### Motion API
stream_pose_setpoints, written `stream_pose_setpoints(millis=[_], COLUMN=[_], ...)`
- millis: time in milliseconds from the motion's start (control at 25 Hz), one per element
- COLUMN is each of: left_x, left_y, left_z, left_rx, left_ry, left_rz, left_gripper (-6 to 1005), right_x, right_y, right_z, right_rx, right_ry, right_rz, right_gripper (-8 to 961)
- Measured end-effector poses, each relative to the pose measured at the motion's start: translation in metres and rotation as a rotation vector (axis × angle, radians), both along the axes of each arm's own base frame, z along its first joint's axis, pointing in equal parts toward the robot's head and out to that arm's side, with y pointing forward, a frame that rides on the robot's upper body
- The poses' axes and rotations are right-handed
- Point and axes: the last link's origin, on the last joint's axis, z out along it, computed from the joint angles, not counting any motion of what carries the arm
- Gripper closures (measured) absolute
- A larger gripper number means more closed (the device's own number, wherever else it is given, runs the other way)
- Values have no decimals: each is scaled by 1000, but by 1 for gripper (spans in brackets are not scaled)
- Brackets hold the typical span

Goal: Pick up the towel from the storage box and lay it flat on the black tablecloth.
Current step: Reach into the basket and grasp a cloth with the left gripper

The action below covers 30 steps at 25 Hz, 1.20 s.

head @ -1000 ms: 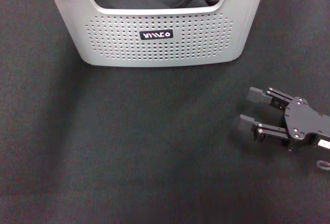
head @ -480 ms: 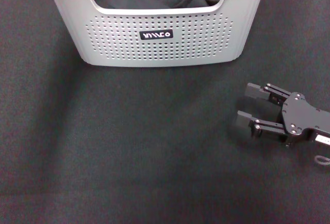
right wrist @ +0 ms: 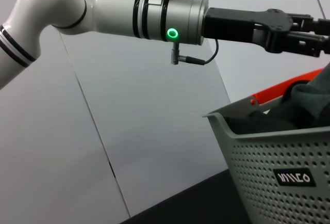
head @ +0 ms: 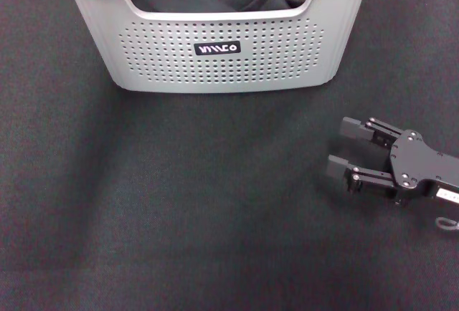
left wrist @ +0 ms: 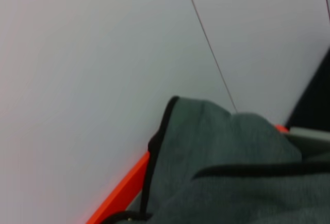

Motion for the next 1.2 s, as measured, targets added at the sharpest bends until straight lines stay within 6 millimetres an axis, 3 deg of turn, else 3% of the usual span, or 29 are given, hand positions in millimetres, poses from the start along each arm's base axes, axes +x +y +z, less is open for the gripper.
stream_pose_setpoints(millis=[360,1200], left_x=[2,1], left_y=[1,15], left_z=[-15,-45], left_rx=[70,52], left_ry=[128,195], left_rz=[-66,-93], left_gripper=[321,352], right_x=[4,7], right_y=[-4,-9], right_z=[-3,-7], right_rx=[-1,-3], right_ry=[1,2], right_rz=[-16,-30], right_gripper=[107,109])
